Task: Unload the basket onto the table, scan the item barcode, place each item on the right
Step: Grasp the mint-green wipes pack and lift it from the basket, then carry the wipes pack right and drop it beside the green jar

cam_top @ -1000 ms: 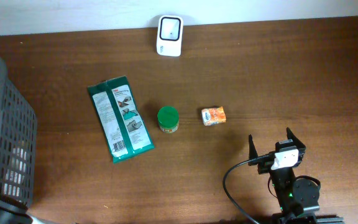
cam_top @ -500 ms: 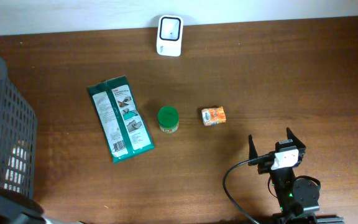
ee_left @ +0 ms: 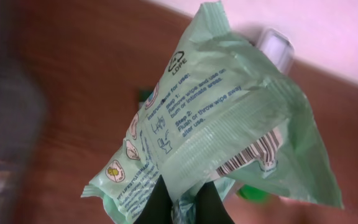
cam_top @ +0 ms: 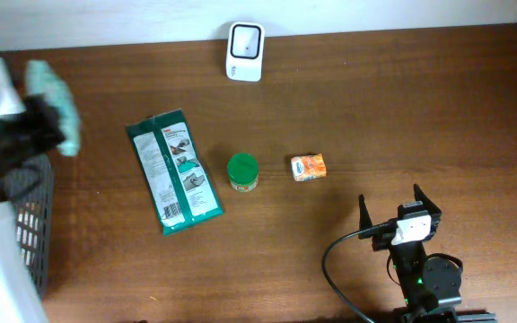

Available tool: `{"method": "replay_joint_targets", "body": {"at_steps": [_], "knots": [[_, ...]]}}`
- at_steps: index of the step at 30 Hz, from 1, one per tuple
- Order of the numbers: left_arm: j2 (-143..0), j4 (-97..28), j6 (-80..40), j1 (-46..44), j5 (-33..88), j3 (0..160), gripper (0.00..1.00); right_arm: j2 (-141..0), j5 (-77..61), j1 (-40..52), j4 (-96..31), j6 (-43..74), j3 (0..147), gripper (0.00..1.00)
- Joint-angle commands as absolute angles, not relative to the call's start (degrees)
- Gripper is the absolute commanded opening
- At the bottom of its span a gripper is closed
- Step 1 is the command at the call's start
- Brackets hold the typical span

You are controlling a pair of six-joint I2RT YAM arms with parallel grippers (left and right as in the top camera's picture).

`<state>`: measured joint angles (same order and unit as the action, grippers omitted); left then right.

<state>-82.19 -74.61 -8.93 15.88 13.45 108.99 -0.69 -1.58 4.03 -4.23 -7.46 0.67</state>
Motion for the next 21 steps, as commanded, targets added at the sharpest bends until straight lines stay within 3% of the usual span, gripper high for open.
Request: {"method": "replay_joint_targets", "body": {"at_steps": [1, 7, 12, 21], "knots": [[-84.8, -75.4, -15.6, 5.4, 15.2, 105.1, 0.00, -0.2, -2.3, 3.7, -4.3, -7.1, 0.3, 0.98], [-88.1, -67.7, -23.6, -4.9, 14.7, 94.9, 0.00, -0.2, -2.4, 3.7, -4.3, -7.1, 0.3, 0.98], [-90.9, -59.1, -30.5, -12.1, 7.5, 86.0, 0.00, -0.2, -2.4, 3.7, -4.3, -7.1, 0.3, 0.98], [-100.2, -51.4, -38.4, -19.9, -2.8, 83.2, 0.00, -0.2, -2.3, 3.7, -4.3, -7.1, 0.3, 0.99]]}}
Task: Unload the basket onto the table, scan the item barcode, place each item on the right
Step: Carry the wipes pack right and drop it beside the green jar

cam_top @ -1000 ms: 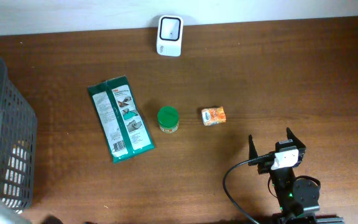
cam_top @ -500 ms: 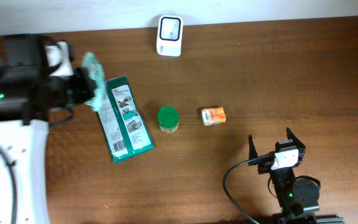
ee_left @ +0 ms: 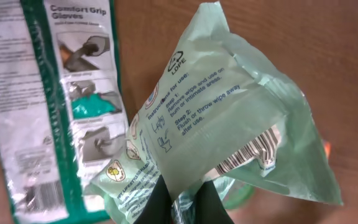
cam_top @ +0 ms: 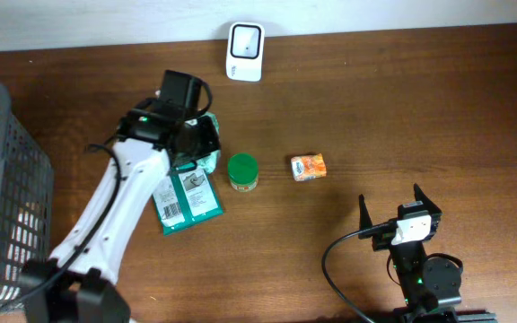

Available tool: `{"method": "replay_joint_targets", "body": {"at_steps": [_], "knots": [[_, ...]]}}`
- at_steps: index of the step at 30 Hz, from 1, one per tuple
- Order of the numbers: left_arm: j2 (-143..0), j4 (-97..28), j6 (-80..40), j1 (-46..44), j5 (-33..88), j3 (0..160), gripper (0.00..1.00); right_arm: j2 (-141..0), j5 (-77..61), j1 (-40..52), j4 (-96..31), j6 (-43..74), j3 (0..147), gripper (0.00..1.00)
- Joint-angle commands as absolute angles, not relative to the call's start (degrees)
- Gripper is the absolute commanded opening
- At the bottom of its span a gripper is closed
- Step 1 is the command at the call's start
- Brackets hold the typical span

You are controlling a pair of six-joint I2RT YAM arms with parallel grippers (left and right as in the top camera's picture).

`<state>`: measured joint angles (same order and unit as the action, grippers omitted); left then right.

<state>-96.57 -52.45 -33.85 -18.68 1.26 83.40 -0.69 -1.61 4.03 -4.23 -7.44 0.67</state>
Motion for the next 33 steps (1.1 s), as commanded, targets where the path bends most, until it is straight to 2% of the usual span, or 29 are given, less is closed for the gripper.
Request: {"method": "replay_joint_targets", "body": {"at_steps": [1, 12, 30, 31, 32, 33], "knots": [[-101.4, -51.5, -40.2, -19.9, -4.2, 83.2, 0.00, -0.2, -2.4, 3.7, -4.3, -7.1, 0.3, 0.98], [-110.6, -49.0, -43.5, -21.0, -6.9, 83.2, 0.00, -0.2, -2.3, 3.7, -4.3, -7.1, 0.3, 0.98], [-115.6, -44.4, -43.5, -28.3, -6.2, 83.2, 0.00, -0.2, -2.3, 3.7, -4.3, -7.1, 0.3, 0.98], [-115.6, -44.3, -43.5, -28.6, -6.3, 83.2, 0.02, -0.2, -2.3, 3.7, -4.3, -7.1, 0.3, 0.98], [-115.6, -44.2, -43.5, -28.7, -6.3, 83.2, 0.15, -0.2, -2.3, 3.7, -4.3, -7.1, 0.3, 0.98], [-115.5, -44.2, -43.5, -28.8, -6.3, 83.2, 0.41, -0.2, -2.3, 3.7, -4.3, -7.1, 0.3, 0.98]]}}
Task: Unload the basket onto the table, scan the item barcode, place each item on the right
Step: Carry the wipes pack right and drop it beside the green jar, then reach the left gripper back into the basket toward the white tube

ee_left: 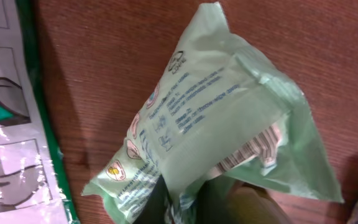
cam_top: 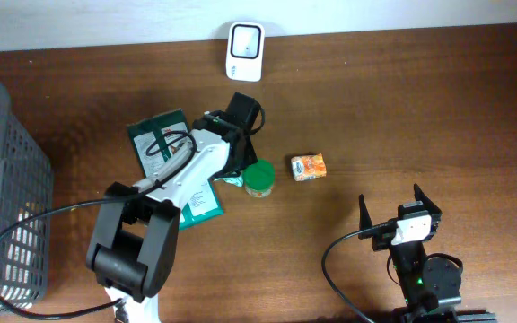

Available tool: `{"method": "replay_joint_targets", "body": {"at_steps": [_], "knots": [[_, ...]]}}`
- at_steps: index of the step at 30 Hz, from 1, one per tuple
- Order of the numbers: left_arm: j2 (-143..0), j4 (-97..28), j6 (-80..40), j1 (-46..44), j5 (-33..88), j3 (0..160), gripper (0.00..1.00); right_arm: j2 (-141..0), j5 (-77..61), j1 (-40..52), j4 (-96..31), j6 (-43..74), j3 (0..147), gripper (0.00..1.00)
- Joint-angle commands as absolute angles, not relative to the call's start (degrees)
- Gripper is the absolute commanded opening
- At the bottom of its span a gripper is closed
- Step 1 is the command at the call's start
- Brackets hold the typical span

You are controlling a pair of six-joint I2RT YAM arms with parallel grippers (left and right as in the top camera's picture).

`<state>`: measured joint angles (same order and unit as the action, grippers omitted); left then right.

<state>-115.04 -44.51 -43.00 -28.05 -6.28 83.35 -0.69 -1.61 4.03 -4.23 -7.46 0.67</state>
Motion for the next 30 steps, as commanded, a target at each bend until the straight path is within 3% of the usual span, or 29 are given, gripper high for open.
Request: {"method": "replay_joint_targets", "body": {"at_steps": [1, 3, 4, 9, 17, 24, 30], "knots": [[-115.5, -44.2, -43.5, -28.7, -6.3, 83.2, 0.59, -0.2, -2.4, 3.7, -4.3, -7.1, 0.3, 0.98], [-115.3, -44.3, -43.2, -28.4, -6.3, 83.5, 0.73, -0.2, -2.3, 3.7, -4.3, -7.1, 0.3, 0.98], [-115.0, -44.6, -42.6, -28.1, -6.3, 83.9, 0.75, -0.2, -2.3, 3.7, -4.3, -7.1, 0.3, 0.98], [-109.1, -46.1, -40.2, -26.7, -6.5, 85.8, 0.80, -0.2, -2.4, 3.7, -4.3, -7.1, 0.3, 0.98], [-88.5, -47.4, -32.3, -19.2, -6.5, 86.1, 0.89, -0.2, -2.3, 3.7, -4.3, -7.1, 0.3, 0.98], [-69.2, -52.2, -26.0, 0.7, -6.9, 86.1, 0.87, -0.2, -2.3, 3.7, -4.3, -7.1, 0.3, 0.98], [-62.4, -55.1, -23.1, 19.0, -6.0, 86.1, 0.89, -0.2, -2.3, 3.7, -4.3, -7.1, 0.3, 0.98]]}}
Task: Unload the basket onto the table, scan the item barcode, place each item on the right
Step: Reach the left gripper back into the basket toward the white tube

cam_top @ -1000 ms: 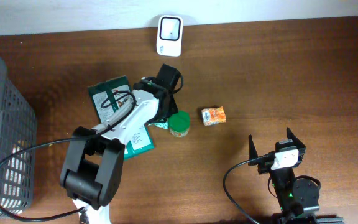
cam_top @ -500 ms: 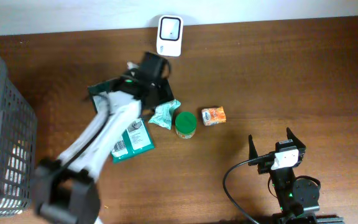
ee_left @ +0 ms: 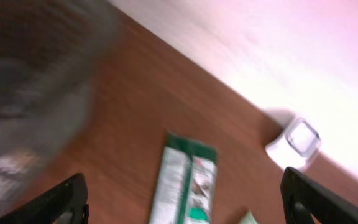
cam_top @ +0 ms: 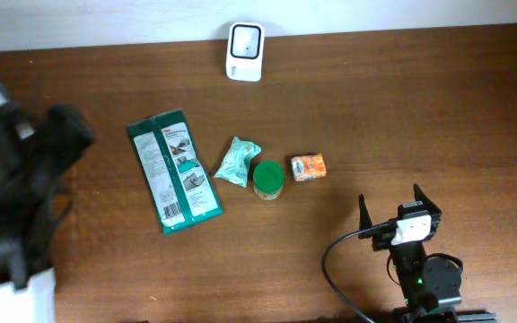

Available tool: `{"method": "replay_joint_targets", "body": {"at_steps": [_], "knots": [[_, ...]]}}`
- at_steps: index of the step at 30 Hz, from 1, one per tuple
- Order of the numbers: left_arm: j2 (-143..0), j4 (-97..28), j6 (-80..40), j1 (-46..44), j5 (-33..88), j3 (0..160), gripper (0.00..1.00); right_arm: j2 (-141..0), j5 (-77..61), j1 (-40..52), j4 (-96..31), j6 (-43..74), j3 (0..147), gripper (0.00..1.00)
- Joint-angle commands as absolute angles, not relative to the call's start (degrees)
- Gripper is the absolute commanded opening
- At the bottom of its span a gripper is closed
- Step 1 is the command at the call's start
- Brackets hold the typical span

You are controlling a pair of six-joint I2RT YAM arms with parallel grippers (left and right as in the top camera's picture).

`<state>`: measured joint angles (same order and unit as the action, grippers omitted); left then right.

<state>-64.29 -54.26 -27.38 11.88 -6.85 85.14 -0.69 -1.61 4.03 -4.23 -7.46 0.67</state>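
Note:
The white barcode scanner (cam_top: 245, 40) stands at the table's back edge and also shows as the scanner (ee_left: 294, 142) in the left wrist view. A light green wipes pack (cam_top: 237, 161) lies on the table between a flat dark green pack (cam_top: 173, 170) and a green-lidded jar (cam_top: 267, 179). My left arm (cam_top: 56, 144) is a dark blur at the far left. The left gripper (ee_left: 182, 186) is wide open and empty, high above the dark green pack (ee_left: 188, 186). My right gripper (cam_top: 392, 205) rests open near the front right.
A small orange packet (cam_top: 308, 167) lies just right of the jar. A blurred grey mass (ee_left: 30, 93), perhaps a wire basket, fills the left of the left wrist view. The right arm's black cable (cam_top: 339, 260) loops by the front edge.
The left gripper has let go of the light green wipes pack, which now lies next to the jar. The gripper is open and the arm has moved to the far left. The right arm is unchanged.
The left gripper first held the wipes pack up at the far left. Then it held it over the dark green pack, then low beside the jar, which sat a little further right. Now the pack rests there and the gripper is away, open.

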Motion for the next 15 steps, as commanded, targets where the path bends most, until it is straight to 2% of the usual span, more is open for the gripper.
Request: {"method": "replay_joint_targets", "body": {"at_steps": [1, 4, 8, 15], "knots": [[-62.2, -55.2, -21.7, 21.7, -4.1, 86.1, 0.89, -0.2, -2.3, 3.7, -4.3, -7.1, 0.3, 0.98], [-62.5, -55.2, -19.6, 28.1, 2.4, 86.1, 0.89, -0.2, -2.3, 3.7, -4.3, -7.1, 0.3, 0.98], [-62.9, -52.9, -14.9, 33.7, 3.9, 86.1, 0.89, -0.2, -2.4, 3.7, -4.3, -7.1, 0.3, 0.98], [-66.8, -47.6, -11.8, 37.7, 4.3, 86.1, 0.88, -0.2, -2.4, 3.7, -4.3, -7.1, 0.3, 0.98]]}}
